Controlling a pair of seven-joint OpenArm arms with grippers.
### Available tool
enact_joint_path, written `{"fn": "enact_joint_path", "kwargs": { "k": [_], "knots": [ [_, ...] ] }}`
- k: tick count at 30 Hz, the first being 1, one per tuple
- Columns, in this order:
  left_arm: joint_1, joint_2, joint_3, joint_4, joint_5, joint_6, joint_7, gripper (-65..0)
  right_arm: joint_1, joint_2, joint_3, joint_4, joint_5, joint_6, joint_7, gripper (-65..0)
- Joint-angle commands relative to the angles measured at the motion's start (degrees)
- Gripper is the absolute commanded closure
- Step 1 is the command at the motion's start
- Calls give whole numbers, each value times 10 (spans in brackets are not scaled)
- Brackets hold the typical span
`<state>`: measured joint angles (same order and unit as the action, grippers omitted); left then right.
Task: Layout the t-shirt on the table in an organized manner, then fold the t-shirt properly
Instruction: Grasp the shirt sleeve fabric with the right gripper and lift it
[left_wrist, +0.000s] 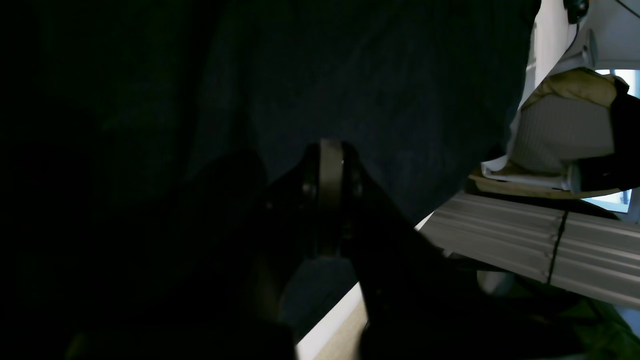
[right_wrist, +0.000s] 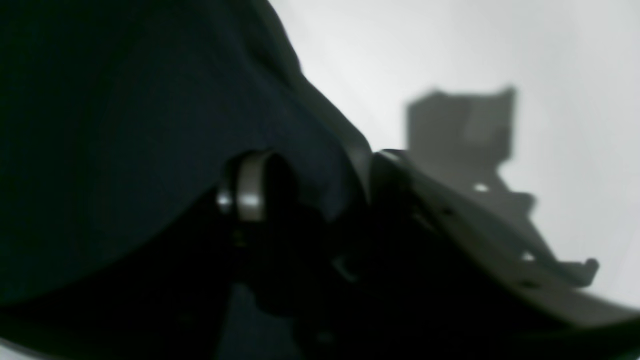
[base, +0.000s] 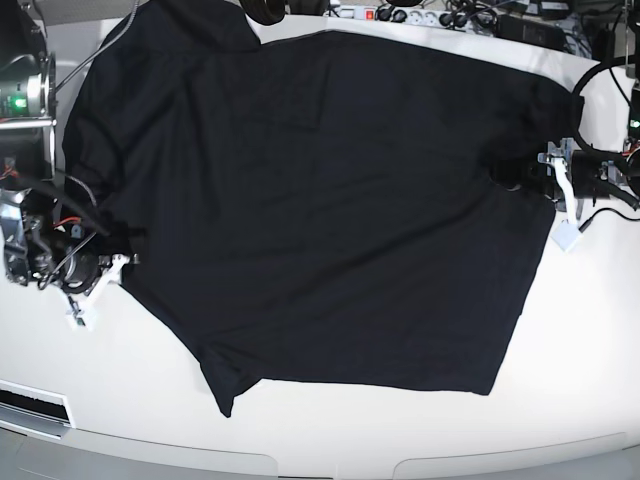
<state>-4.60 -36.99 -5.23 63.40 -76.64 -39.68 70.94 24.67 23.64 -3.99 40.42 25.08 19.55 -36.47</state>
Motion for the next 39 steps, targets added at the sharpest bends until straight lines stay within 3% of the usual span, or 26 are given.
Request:
{"fn": "enact_joint_path", "kwargs": {
  "k": [1,4,5,8,13,22,27,30,31,35,36,39],
  "knots": [
    [-9,-11,-6,7,-12,-3,-6,0,14,6,3,6,0,-3,13,-213],
    [-8,-11,-6,7,-12,-3,-6,0,13,5,3,7,-1,2,24,-14],
    [-9,-11,-6,7,-12,-3,-6,0,17,7,3,8,-2,12,24,0],
    [-8,-11,-6,7,-12,-3,-6,0,28,10,3,28,-16,52,13,0],
    [-9,-11,-6,7,-12,-3,-7,0,16,11,3,142,-1,106,-82,0],
    [-9,-11,-6,7,-12,-3,-16,0,-145,8,3,462,24,153,-126,0],
    [-10,-11,-6,7,-12,-3,-19,0,-242,8,2,547,104,202,-149,0],
    [-10,-11,-6,7,-12,-3,-21,0,-276,6,2,548,144,204,-155,0],
    [-10,-11,-6,7,-11,-3,-21,0,-284,4,2,548,152,204,-157,-33],
    [-10,-11,-6,7,-12,-3,-25,0,-294,-1,2,548,197,204,-189,-393],
    [-10,-11,-6,7,-12,-3,-26,0,-290,0,2,549,216,204,-209,-437],
    [-10,-11,-6,7,-11,-3,-28,0,-268,2,3,574,300,204,-289,-432]
  ]
}}
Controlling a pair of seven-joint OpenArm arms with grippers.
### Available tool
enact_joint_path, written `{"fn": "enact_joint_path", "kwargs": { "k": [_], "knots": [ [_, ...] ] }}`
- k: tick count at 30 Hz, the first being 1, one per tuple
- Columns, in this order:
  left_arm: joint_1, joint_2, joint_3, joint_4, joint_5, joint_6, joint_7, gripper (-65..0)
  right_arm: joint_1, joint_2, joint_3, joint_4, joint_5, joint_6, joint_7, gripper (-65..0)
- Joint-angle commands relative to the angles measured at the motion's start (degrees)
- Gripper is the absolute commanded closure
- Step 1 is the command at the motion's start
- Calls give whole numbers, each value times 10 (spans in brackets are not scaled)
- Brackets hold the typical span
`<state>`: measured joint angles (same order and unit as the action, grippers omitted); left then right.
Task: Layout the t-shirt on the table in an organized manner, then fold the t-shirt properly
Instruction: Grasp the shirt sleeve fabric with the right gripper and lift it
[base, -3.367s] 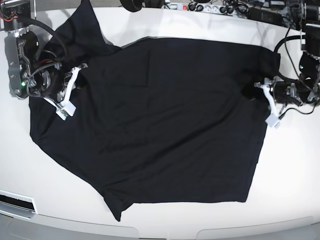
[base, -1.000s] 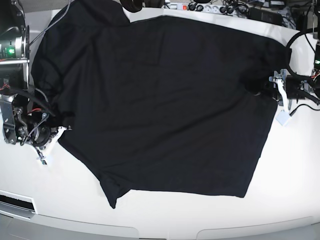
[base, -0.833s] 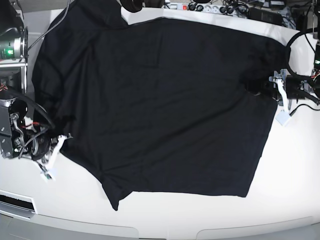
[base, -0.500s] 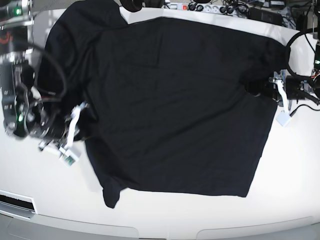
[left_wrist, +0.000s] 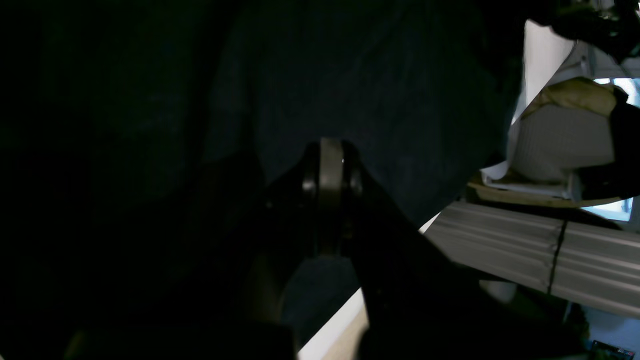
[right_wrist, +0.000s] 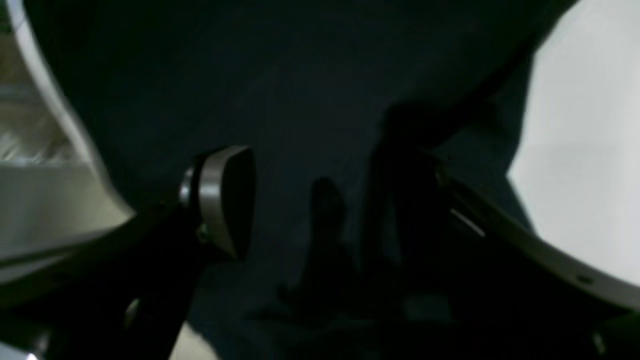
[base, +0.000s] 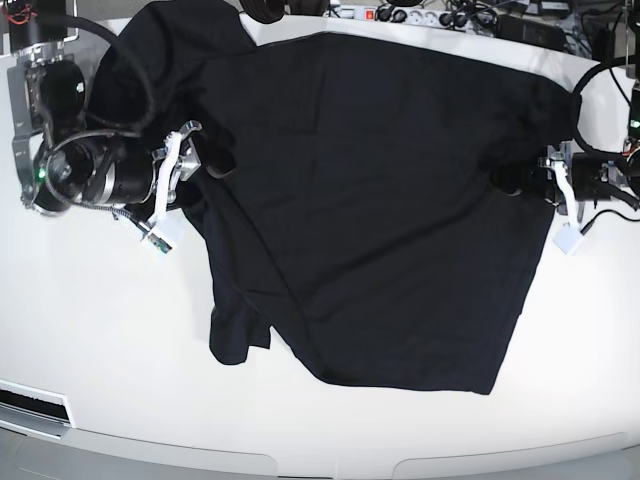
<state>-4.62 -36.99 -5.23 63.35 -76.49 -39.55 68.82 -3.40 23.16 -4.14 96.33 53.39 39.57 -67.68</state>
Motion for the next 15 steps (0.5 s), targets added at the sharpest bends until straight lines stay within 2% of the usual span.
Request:
{"fn": "enact_joint_path", "kwargs": {
  "k": [1,4,6,7,9,11,12,14,15],
  "knots": [
    [-10,-11,-6,8,-13,-4,-7,0,18,7,4,30,53,4,1,-430],
    [-9,-11,-6,8,-10,-4,-7,0,21,6,4,81,149,4,-29,-430],
    [-10,-11,-6,8,-4,-4,-8,0,21,3,4,97,162,4,-29,-422],
    [-10,-11,-6,8,1,-4,-11,0,23,2,4,97,146,4,-23,-390],
    [-10,-11,-6,8,16,-4,-14,0,29,-6,4,97,63,4,10,-267],
    [-10,-11,-6,8,26,-4,-17,0,37,-14,4,94,-61,4,79,-62],
    [-9,-11,-6,8,26,-4,-17,0,39,-16,4,93,-124,-30,119,0],
    [-9,-11,-6,8,26,-4,-17,0,40,-16,4,83,-236,-113,179,0],
    [-10,-11,-6,8,25,-4,-18,0,40,-16,4,73,-276,-144,194,0]
  ]
}}
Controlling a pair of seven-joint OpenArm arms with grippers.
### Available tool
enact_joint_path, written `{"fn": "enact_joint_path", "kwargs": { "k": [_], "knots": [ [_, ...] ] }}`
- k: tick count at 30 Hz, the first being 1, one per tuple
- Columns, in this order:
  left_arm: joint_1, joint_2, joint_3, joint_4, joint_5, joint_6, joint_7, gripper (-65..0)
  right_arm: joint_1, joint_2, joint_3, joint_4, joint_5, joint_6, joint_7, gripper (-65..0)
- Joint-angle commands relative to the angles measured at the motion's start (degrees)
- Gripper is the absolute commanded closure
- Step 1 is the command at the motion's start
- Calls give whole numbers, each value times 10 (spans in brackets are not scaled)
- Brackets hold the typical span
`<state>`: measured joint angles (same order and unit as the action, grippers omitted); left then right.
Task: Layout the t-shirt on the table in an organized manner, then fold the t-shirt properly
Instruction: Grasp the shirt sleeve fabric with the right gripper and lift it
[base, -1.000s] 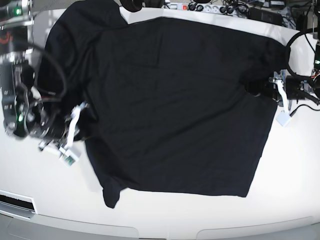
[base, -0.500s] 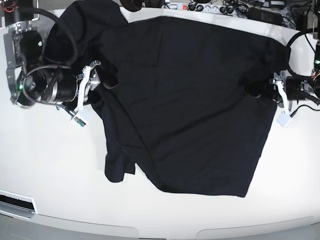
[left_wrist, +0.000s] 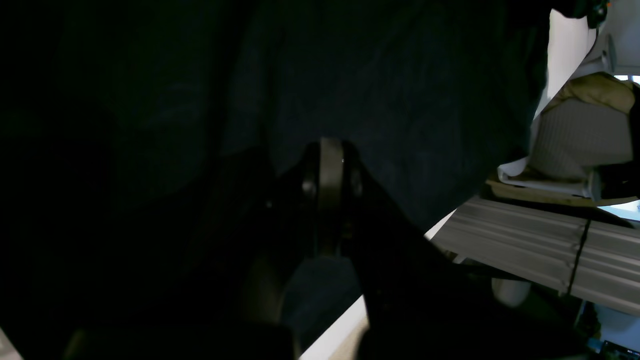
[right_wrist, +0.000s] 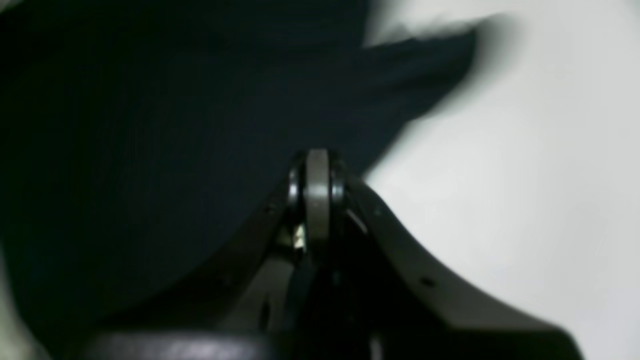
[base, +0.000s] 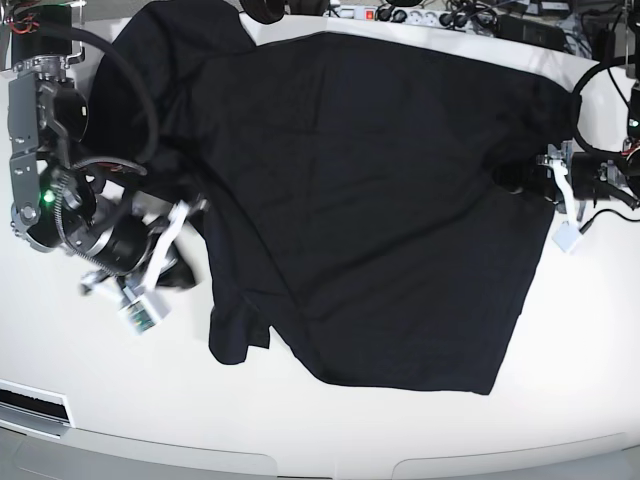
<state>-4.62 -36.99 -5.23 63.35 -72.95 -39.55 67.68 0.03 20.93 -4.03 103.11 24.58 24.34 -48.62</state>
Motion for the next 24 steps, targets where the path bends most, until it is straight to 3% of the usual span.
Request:
{"fn": "enact_joint_path", "kwargs": {
  "k": [1,5,11,15,21,24],
  "knots": [
    [-10,-11,-6,8,-10,-4,-7,0,7,7,3,-11,-13,-11,14,0],
    [-10,-11,-6,8,-10,-4,-9,0,26,-13,3,-127,-21,-1,30,0],
    [-10,-11,-6,8,-10,-4,-13,0,70,-57,3,-263,25,110,43,0],
    [-9,-11,-6,8,-10,-4,-13,0,84,-88,3,-255,67,150,35,0],
    [-10,-11,-6,8,-10,-4,-17,0,83,-148,3,-233,156,157,-53,0],
    [-10,-11,-6,8,-10,-4,-17,0,73,-178,2,-233,173,157,-91,0]
  ]
}}
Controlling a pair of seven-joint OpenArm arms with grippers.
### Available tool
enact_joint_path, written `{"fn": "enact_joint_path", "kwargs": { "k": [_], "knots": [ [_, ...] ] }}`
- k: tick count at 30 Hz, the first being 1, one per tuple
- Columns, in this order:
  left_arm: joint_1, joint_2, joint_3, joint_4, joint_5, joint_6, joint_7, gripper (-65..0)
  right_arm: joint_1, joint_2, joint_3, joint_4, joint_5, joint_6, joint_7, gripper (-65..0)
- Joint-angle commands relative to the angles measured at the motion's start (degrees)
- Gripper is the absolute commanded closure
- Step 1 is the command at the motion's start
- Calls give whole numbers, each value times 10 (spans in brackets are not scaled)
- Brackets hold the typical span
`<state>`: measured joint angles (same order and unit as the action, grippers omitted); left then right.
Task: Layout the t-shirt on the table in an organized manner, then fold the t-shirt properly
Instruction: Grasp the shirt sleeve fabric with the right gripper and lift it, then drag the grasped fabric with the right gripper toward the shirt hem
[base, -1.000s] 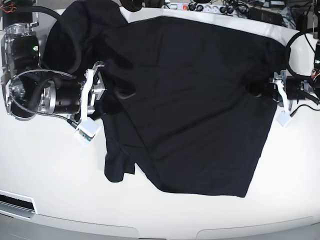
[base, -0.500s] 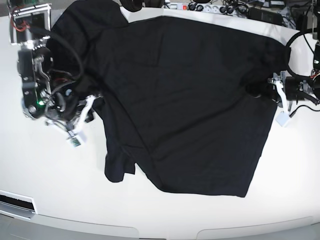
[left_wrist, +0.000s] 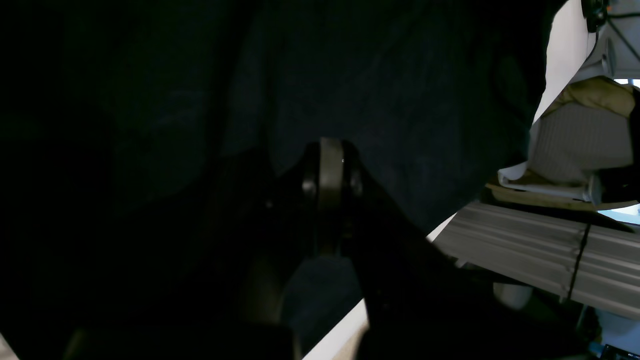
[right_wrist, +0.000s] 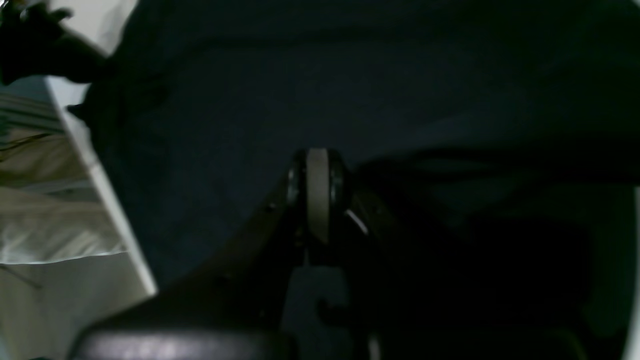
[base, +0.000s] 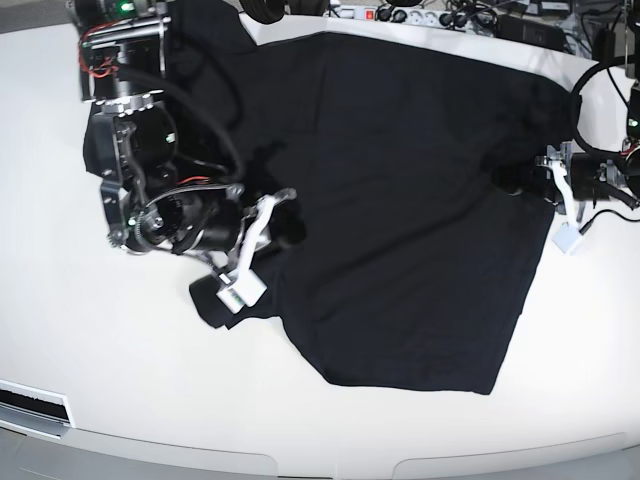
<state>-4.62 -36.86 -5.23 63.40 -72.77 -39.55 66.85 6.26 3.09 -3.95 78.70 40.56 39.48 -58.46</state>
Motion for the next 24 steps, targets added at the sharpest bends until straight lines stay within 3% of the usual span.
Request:
{"fn": "enact_joint_path", "kwargs": {
  "k": [1,6,11,15,16,19,21,24],
  "knots": [
    [-10,-12,-6,7,-11,-4,-9,0,9,-5,-2,11,14,5,2,0],
    [-9,-12,-6,7,-11,-4,-9,0,12,-2,-42,49,31,5,-20,0],
    [-9,-12,-6,7,-11,-4,-8,0,12,15,-55,187,30,5,-108,0],
    [-10,-12,-6,7,-11,-4,-9,0,12,47,-37,234,-37,5,-80,0],
    [-10,-12,-6,7,-11,-4,-9,0,12,50,-26,233,-68,-17,-61,-12],
    [-10,-12,-6,7,-12,-4,-9,0,9,59,12,217,-122,-83,-35,-208],
    [-10,-12,-6,7,-12,-4,-9,0,9,62,38,200,-118,-105,-35,-336],
    [-10,-12,-6,7,-12,-4,-9,0,9,64,66,166,-72,-107,-37,-373]
  ]
}}
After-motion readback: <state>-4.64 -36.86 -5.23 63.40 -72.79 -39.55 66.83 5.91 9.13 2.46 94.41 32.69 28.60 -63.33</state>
